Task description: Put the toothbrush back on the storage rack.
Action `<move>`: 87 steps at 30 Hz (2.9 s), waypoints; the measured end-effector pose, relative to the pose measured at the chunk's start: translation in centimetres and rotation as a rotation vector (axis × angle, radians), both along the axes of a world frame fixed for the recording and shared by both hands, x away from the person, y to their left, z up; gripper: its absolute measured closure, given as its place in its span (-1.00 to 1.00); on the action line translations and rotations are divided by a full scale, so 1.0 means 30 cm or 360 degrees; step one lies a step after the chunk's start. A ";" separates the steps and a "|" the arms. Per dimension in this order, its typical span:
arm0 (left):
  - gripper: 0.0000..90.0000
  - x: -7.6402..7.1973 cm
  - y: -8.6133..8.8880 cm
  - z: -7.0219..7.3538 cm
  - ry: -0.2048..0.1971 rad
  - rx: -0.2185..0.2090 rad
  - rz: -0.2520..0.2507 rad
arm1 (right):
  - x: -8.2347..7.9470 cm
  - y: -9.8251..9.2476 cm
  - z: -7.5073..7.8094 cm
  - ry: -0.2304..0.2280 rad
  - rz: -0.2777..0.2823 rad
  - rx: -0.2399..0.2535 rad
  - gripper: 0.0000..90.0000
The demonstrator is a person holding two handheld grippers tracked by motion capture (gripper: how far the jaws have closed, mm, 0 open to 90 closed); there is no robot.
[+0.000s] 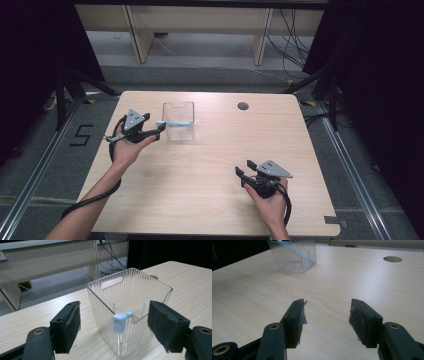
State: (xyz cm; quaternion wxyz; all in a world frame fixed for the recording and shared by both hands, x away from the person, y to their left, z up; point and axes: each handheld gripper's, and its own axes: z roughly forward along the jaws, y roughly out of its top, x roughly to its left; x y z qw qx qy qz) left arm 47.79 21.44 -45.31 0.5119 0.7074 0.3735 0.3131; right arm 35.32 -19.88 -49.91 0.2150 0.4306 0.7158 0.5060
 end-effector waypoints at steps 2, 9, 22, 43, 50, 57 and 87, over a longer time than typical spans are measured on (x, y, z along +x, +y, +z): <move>-0.43 -0.002 0.003 -0.001 -0.0014 -0.0004 -0.0014 | 0.000 0.001 0.000 0.0004 0.0003 0.0005 0.03; -0.46 -0.048 0.022 0.002 0.0012 0.0010 -0.0017 | -0.002 -0.002 0.002 0.0018 -0.0009 -0.0011 0.03; -0.47 -0.136 0.060 0.011 0.0015 -0.0015 -0.0028 | -0.003 -0.003 0.001 0.0029 -0.0021 0.0000 0.03; -0.47 -0.280 0.133 -0.028 0.0010 -0.0035 -0.0021 | 0.000 -0.004 -0.001 -0.0011 -0.0012 -0.0021 0.03; -0.47 -0.329 0.176 -0.048 0.0027 -0.0044 0.0002 | 0.004 -0.005 -0.003 -0.0033 -0.0010 -0.0050 0.03; -0.47 -0.377 0.219 -0.083 0.0041 -0.0039 0.0041 | 0.002 -0.003 -0.002 -0.0007 -0.0017 -0.0017 0.03; -0.48 -0.493 0.368 -0.181 0.0045 -0.0116 0.0168 | 0.002 0.005 -0.003 0.0000 -0.0016 -0.0036 0.03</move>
